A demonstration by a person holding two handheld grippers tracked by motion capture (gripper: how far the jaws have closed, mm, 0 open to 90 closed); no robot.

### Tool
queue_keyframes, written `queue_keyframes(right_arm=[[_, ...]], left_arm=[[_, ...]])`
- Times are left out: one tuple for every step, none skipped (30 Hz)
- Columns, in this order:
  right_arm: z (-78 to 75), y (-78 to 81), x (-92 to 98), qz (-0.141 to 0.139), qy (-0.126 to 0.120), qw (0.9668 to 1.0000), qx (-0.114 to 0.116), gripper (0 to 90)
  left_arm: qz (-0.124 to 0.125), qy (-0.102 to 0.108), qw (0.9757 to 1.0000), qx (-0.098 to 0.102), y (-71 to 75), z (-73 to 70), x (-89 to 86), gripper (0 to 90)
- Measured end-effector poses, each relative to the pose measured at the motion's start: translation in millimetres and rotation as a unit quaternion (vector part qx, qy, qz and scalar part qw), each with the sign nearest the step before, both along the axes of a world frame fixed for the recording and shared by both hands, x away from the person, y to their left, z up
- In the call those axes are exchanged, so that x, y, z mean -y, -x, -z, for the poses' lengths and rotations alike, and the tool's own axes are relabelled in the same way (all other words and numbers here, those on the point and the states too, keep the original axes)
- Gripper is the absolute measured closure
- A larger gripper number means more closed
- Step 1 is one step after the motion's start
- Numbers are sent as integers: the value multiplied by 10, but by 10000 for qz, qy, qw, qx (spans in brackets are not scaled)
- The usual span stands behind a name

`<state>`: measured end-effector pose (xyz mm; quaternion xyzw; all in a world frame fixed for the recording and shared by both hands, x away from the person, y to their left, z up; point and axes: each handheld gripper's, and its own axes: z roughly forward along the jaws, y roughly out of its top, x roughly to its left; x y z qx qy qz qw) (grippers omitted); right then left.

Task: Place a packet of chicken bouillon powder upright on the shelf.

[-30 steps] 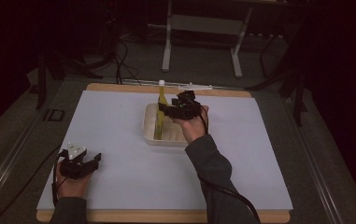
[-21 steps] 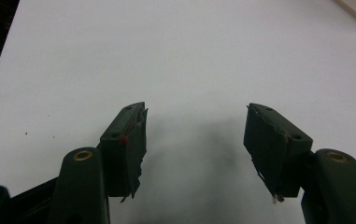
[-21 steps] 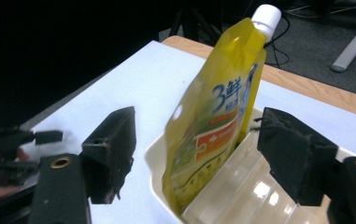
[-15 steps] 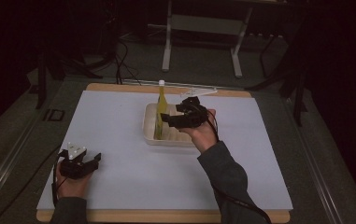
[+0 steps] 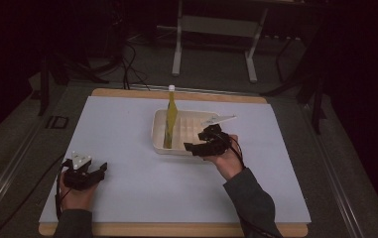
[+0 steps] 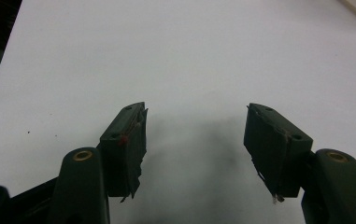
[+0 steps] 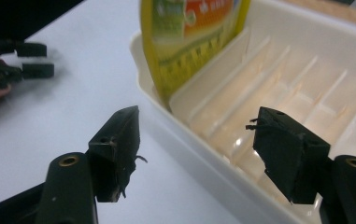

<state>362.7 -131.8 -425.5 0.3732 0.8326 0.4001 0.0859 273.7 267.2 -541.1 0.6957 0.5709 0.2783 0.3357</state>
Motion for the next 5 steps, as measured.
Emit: queue_keyframes(right_arm=[[41,8,30,7,50,10000,-32,315],[65,15,50,-9,73,10000,-49,315],[91,29,81,-1,91,9999,-59,315],[113,46,121,15,74,10000,-53,315],[129,66,170,25,56,10000,-47,314]], left_arm=[[-4,6,10000,-2,0,0,-1,388],[-12,14,10000,-1,-1,0,0,387],[1,2,10000,-14,-1,-1,-3,388],[12,8,10000,-24,-3,0,-4,388],[19,5,10000,-41,-7,1,-6,386]])
